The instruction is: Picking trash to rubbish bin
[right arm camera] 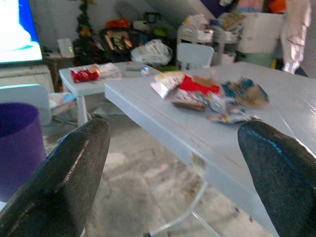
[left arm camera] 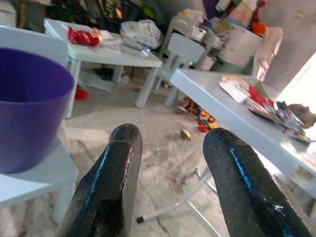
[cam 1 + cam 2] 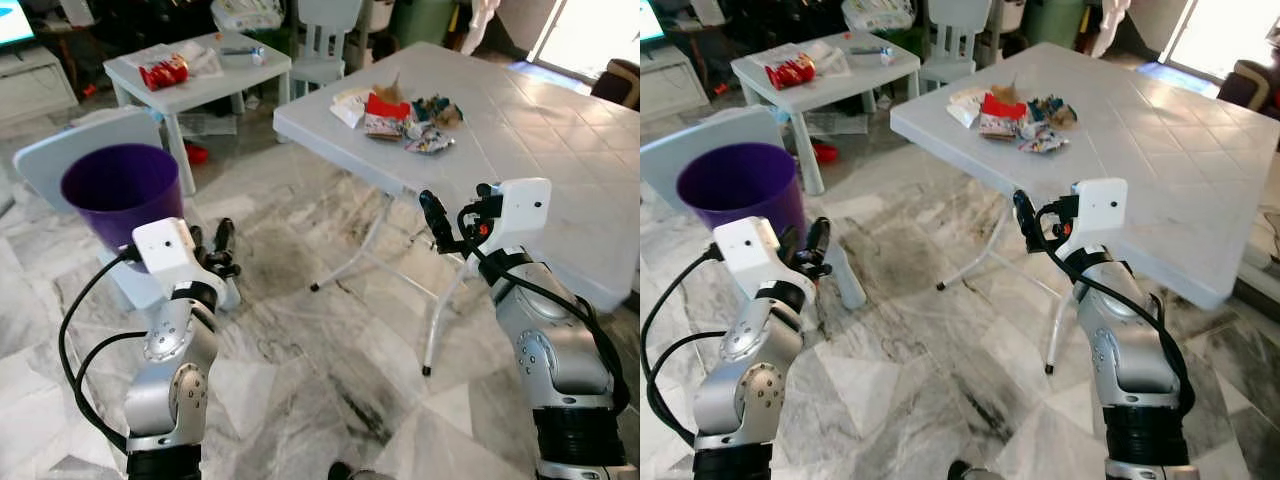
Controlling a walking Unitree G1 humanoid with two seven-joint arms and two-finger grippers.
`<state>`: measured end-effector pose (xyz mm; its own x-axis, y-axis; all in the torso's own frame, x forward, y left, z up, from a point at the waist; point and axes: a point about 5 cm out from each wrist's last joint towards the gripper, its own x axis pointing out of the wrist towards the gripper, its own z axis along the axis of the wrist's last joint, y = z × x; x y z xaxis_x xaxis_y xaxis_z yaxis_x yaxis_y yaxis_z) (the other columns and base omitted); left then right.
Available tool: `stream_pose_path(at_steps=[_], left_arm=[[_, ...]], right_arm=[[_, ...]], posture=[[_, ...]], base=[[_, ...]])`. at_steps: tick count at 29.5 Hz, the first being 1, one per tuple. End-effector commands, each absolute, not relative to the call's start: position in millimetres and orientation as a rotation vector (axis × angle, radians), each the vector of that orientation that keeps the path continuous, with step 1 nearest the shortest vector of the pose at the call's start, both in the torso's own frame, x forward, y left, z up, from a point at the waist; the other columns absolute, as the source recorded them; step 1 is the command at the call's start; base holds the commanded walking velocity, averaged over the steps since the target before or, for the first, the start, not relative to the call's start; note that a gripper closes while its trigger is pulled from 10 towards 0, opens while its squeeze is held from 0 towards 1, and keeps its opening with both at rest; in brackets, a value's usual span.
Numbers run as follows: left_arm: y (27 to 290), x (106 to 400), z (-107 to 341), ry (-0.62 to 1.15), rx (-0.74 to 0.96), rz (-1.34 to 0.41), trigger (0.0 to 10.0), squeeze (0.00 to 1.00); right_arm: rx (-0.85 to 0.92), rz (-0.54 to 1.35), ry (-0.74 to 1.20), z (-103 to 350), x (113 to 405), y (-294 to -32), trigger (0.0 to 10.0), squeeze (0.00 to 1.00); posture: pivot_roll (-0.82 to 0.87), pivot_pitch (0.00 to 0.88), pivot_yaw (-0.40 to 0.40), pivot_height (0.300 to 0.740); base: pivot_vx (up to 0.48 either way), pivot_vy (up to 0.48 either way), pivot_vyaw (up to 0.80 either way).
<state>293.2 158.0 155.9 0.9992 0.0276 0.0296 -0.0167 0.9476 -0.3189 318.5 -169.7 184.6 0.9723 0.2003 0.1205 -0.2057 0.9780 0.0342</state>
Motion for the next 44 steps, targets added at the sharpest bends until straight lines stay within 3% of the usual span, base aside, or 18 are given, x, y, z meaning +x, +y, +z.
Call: stream_pose_path(at_steps=[1,25,44], left_arm=[[158.0,293.3,154.0,-0.026,-0.328,0.020,10.0,0.00],[153.9,292.2,152.8,-0.022,-0.324,-0.008,10.0,0.00],[152.0,293.4,149.0,0.003,-0.314,-0.019,10.0,0.00]], right_arm=[[0.037,0.203,-0.138,190.2,319.2,-170.5,10.0,0.00],[0.029,0.196,-0.133,189.1,319.2,-170.8,10.0,0.00],[0.032,0.197,-0.140,190.0,319.9,-170.2,10.0,0.00]], posture=[[0.03,0.084,-0.080,0.740],[0.03,0.093,-0.082,0.740],[0.03,0.091,-0.085,0.740]], base=[[0.326,0.000,0.00],[0.397,0.000,-0.03],[0.435,0.000,-0.59]])
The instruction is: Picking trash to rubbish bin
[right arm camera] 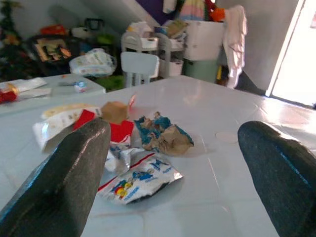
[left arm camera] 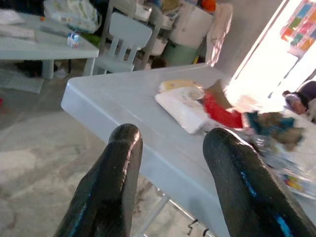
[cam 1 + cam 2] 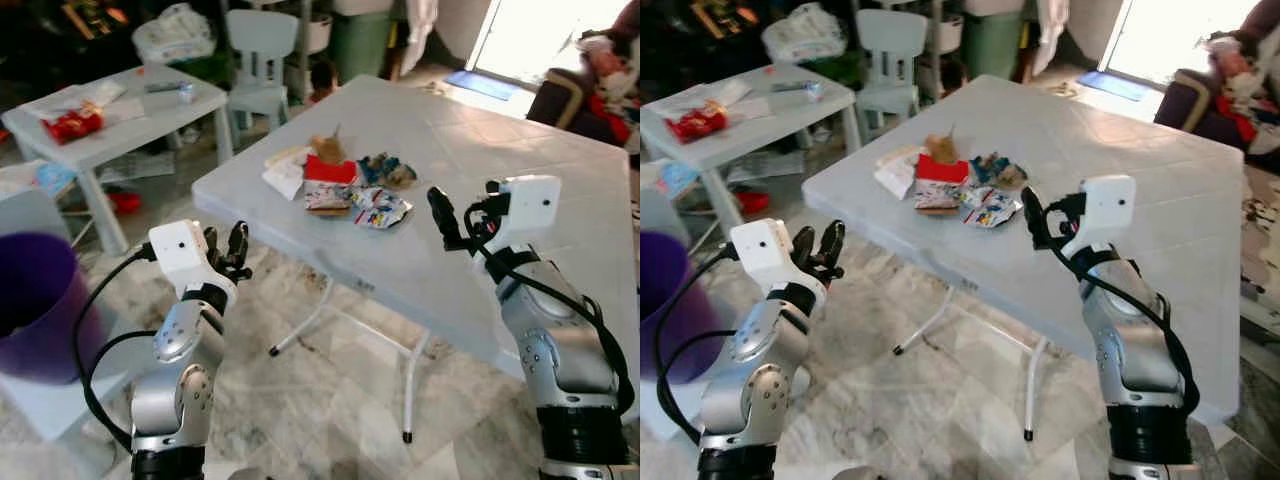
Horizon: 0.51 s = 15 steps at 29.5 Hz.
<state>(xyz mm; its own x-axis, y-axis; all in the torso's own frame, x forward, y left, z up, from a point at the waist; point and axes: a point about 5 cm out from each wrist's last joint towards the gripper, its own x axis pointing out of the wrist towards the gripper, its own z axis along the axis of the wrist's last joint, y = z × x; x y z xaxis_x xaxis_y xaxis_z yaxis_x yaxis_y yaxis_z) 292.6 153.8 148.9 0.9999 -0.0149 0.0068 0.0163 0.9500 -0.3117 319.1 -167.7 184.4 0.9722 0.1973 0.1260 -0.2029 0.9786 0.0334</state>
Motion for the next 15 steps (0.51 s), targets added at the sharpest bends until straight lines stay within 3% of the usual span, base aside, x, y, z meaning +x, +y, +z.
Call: stream_pose_path(at_steps=[1,3,15], left_arm=[[152,294,149,0.007,-0.314,-0.017,10.0,0.00],[152,294,147,0.024,-0.314,-0.008,10.0,0.00],[159,290,146,0.094,-0.191,-0.069,10.0,0.00]], right_arm=[[0.032,0.199,-0.141,190,320,-170,10.0,0.00],[0.032,0.201,-0.142,190,320,-169,10.0,0.00],[0.182,0.176,-0.106,176,326,-154,10.0,0.00]], posture=[[0.03,0.091,-0.085,0.740],[0.03,0.091,-0.085,0.740],[0.12,0.075,-0.018,0.740]], base=[[0.390,0.000,0.00],[0.277,0.000,0.00],[0.000,0.000,0.00]])
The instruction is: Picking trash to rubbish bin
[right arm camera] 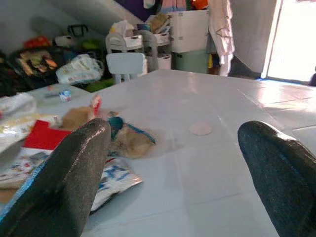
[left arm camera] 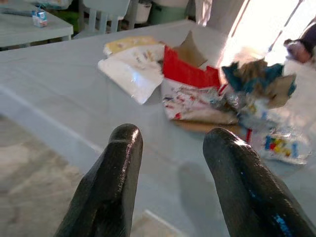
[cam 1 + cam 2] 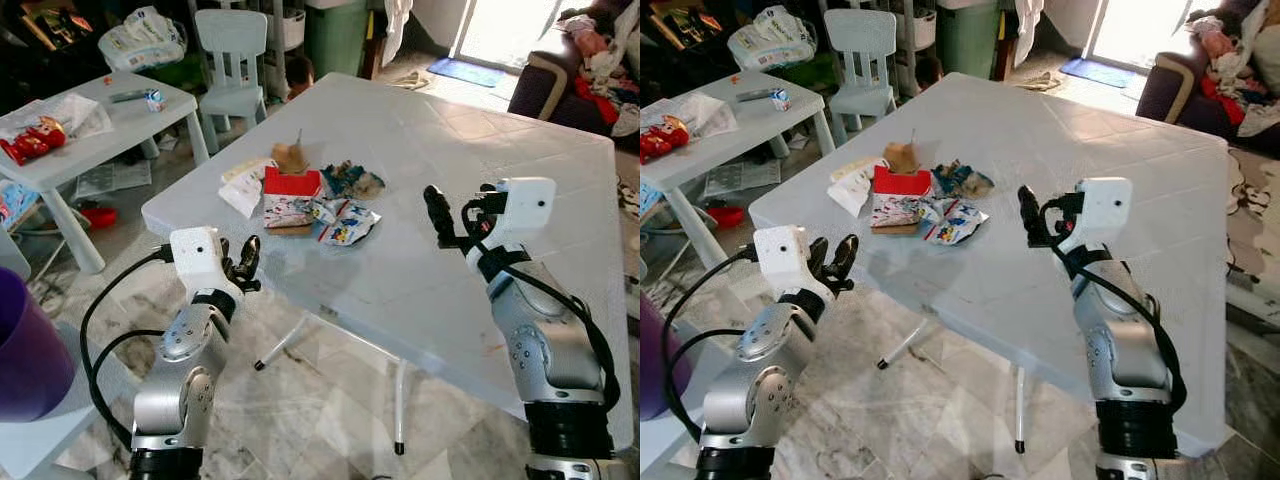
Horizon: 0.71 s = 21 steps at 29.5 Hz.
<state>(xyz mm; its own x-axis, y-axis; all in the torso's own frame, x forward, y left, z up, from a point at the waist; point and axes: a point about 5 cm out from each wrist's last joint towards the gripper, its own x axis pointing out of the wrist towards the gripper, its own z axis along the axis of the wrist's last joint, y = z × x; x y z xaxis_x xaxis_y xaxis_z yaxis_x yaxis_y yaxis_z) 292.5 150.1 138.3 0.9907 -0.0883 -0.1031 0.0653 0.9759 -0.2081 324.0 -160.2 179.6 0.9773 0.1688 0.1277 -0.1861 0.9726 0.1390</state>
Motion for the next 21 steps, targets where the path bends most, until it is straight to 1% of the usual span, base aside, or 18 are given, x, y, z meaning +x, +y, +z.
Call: stream_pose_path(at_steps=[1,4,10,16,21], left_arm=[[158.7,290.4,146.1,0.094,-0.191,-0.069,10.0,0.00],[162.6,290.2,146.8,0.103,-0.181,-0.067,10.0,0.00],[164.9,289.8,149.3,0.091,-0.180,-0.064,10.0,0.00],[161.7,291.1,149.0,0.092,-0.203,-0.066,10.0,0.00],[161.5,291.2,146.6,0.099,-0.204,-0.059,10.0,0.00]], right_arm=[[0.182,0.176,-0.106,176.2,326.0,-154.5,10.0,0.00],[0.200,0.182,-0.096,172.2,325.6,-149.7,10.0,0.00],[0.198,0.184,-0.096,170.8,326.0,-146.7,10.0,0.00],[0.212,0.176,-0.096,170.3,328.0,-151.4,10.0,0.00],[0.174,0.159,-0.058,167.0,329.3,-151.7,10.0,0.00]], posture=[[0.12,0.075,-0.018,0.740],[0.13,0.070,-0.004,0.740],[0.13,0.067,-0.005,0.740],[0.11,0.067,-0.022,0.740],[0.11,0.076,-0.041,0.740]], base=[[0.000,0.000,0.00],[0.000,0.000,0.00],[0.000,0.000,0.00],[0.000,0.000,0.00],[0.000,0.000,0.00]])
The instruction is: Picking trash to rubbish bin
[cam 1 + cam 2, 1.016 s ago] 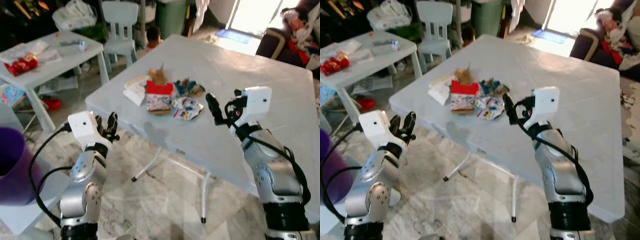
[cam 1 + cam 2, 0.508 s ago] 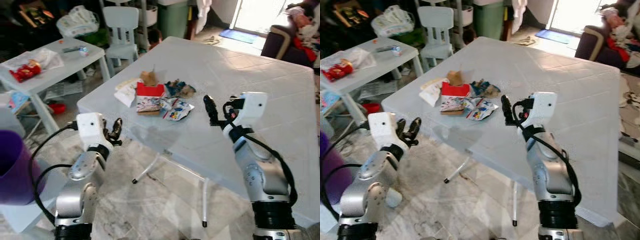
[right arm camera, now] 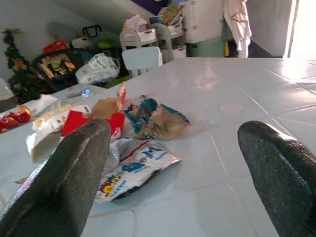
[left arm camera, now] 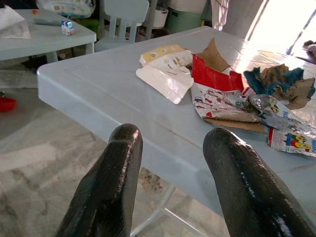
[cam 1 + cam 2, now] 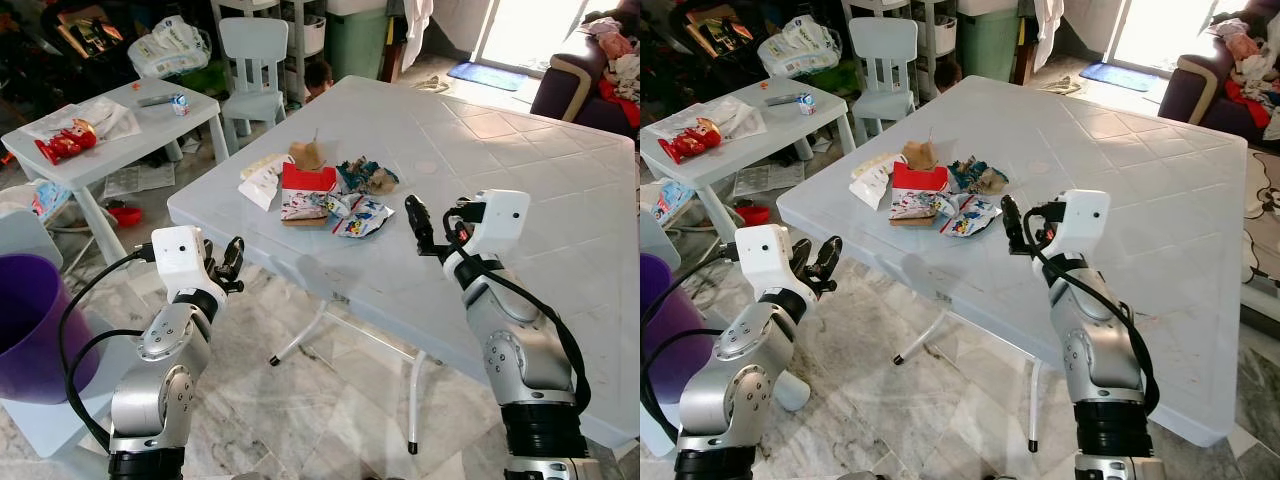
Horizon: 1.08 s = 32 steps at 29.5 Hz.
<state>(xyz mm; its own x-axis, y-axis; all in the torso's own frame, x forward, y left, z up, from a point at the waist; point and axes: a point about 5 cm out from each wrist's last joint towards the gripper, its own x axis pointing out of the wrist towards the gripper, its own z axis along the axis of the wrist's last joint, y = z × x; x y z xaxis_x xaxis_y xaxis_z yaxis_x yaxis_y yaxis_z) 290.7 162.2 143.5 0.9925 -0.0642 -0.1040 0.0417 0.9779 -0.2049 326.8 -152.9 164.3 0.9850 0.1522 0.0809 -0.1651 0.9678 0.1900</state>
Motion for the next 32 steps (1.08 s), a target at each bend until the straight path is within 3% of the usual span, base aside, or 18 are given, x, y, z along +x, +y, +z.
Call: stream_pose_path(at_steps=[1,13,32], left_arm=[[161,291,147,0.099,-0.204,-0.059,10.0,0.00],[176,298,152,0.064,-0.213,-0.021,10.0,0.00],[175,300,151,0.060,-0.202,-0.006,10.0,0.00]], right_arm=[[0.174,0.159,-0.058,167,329,-152,10.0,0.00],[0.140,0.229,-0.016,163,335,-133,10.0,0.00],[0.113,0.283,0.000,161,334,-125,10.0,0.00]], posture=[[0.11,0.076,-0.041,0.740],[0.09,0.092,-0.052,0.740],[0.09,0.097,-0.060,0.740]], base=[[0.000,0.000,0.00],[0.000,0.000,0.00],[0.301,0.000,0.00]])
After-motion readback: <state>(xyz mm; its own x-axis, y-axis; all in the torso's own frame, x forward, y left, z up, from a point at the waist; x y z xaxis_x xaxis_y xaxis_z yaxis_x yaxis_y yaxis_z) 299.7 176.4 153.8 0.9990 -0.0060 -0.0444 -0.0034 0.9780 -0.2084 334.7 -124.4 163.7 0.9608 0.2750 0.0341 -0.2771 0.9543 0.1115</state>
